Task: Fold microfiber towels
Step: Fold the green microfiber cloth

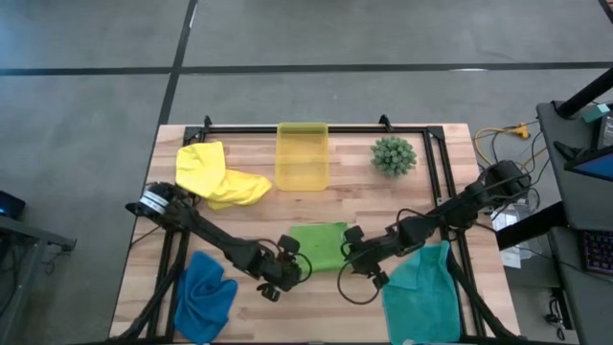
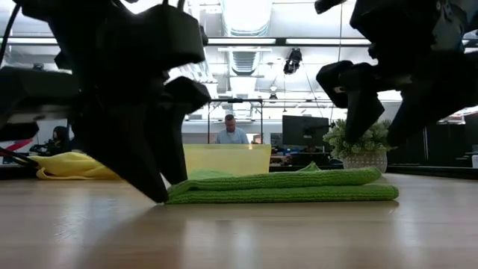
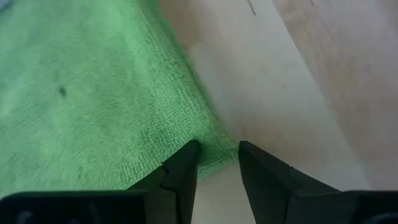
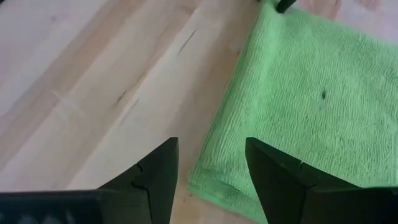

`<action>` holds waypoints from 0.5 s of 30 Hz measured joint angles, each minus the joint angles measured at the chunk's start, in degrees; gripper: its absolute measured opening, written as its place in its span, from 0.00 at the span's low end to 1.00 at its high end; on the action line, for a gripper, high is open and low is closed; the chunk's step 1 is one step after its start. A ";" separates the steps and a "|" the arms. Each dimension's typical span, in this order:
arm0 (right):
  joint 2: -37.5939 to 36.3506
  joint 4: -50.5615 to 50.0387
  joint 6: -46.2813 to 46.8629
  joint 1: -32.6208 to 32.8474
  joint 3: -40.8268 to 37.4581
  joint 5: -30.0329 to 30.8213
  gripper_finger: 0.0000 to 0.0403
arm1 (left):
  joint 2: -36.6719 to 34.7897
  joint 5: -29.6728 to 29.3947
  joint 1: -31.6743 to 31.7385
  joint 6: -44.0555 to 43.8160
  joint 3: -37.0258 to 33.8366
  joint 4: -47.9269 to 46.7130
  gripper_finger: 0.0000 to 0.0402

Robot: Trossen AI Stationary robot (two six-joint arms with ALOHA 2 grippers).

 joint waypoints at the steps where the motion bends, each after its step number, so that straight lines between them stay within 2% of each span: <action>1: 0.01 -0.08 -0.44 -0.01 -0.27 0.00 0.45 | 0.22 0.01 0.00 0.00 0.03 0.06 0.26; 10: 0.02 0.40 -2.18 -0.01 -4.28 -0.27 0.45 | 1.10 -0.22 0.08 -0.03 0.14 0.52 0.26; 15: 0.04 5.14 -5.45 0.00 -5.50 -0.01 0.45 | 1.17 -0.22 0.11 -0.03 0.17 0.79 0.26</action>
